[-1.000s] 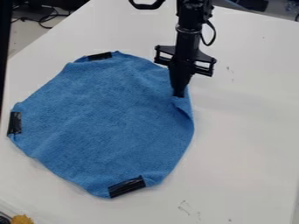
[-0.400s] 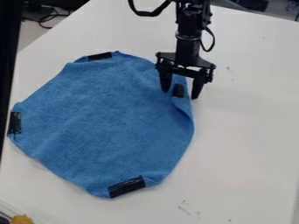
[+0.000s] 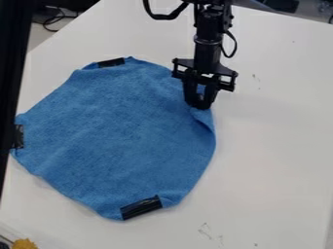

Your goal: Fold the cloth from right to left

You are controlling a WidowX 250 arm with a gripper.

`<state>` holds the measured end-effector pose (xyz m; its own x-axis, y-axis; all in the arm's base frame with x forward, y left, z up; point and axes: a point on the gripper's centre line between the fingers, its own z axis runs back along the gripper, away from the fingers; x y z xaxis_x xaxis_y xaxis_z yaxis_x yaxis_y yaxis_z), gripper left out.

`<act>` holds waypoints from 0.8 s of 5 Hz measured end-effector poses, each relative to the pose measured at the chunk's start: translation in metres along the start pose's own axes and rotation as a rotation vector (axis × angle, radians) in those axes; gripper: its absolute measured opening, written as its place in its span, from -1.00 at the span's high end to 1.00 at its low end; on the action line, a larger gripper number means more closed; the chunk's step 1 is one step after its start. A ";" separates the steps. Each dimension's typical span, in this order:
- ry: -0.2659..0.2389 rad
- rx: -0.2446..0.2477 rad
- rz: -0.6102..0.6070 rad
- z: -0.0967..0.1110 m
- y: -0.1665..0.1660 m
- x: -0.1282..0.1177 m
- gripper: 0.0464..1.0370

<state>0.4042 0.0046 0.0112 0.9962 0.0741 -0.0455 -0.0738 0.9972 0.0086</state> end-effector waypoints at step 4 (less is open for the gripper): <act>-0.052 0.070 0.021 0.033 0.017 -0.006 0.98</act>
<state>0.3982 0.0210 0.0443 0.9957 0.0928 0.0070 -0.0931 0.9926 0.0785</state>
